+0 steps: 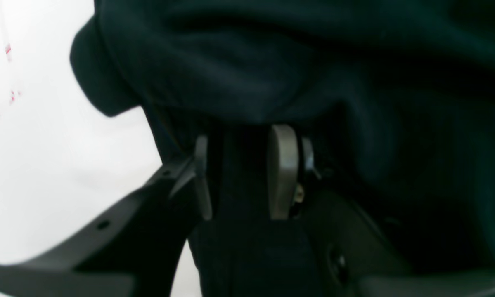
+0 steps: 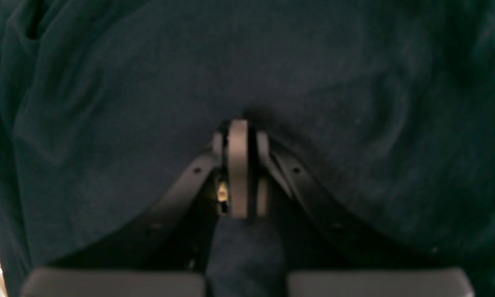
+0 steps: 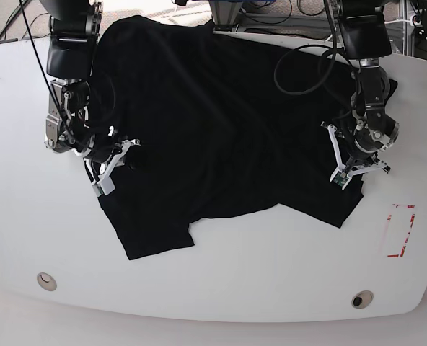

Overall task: Layout the t-shirt on the table in an organized manner, then fold the t-shirt properly
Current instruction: 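Grasp the shirt's side edges with both grippers and pull outward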

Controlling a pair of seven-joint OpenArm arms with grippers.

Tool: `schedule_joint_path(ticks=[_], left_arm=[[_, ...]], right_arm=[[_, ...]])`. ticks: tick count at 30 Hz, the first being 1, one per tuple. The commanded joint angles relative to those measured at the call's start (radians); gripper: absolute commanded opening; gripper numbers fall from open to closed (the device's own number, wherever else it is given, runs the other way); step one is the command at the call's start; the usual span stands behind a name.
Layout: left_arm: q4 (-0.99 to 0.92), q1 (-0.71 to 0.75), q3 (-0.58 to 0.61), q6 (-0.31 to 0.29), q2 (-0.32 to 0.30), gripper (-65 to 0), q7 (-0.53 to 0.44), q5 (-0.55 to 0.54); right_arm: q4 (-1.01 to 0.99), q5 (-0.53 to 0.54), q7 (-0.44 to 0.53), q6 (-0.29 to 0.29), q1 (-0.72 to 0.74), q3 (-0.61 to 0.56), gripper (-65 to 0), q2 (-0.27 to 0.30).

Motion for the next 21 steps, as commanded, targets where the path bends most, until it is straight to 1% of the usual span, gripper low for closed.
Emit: schedule_joint_path(ticks=[1, 7, 14, 17, 21], left_arm=[[-0.026, 0.017, 0.006, -0.024, 0.003, -47.5, 0.066, 0.026], [-0.03, -0.019, 0.009, -0.024, 0.005, -47.4, 0.066, 0.027], [-0.07, -0.056, 0.009, -0.024, 0.008, -47.4, 0.066, 0.027], [-0.104, -0.087, 0.009, -0.024, 0.008, -47.4, 0.066, 0.027], [-0.144, -0.111, 0.009, -0.024, 0.008, -47.2, 0.066, 0.027]], right_arm=[[-0.055, -0.039, 0.026, 0.004, 0.03, -0.032, -62.3, 0.035], [-0.196, -0.039, 0.107, 0.012, 0.125, -0.12, -62.3, 0.071], [-0.313, -0.04, 0.204, 0.012, 0.217, -0.192, -62.3, 0.074], [-0.36, -0.04, 0.224, 0.012, 0.258, -0.232, -62.3, 0.074], [-0.412, -0.04, 0.263, 0.012, 0.294, -0.249, -62.3, 0.074]])
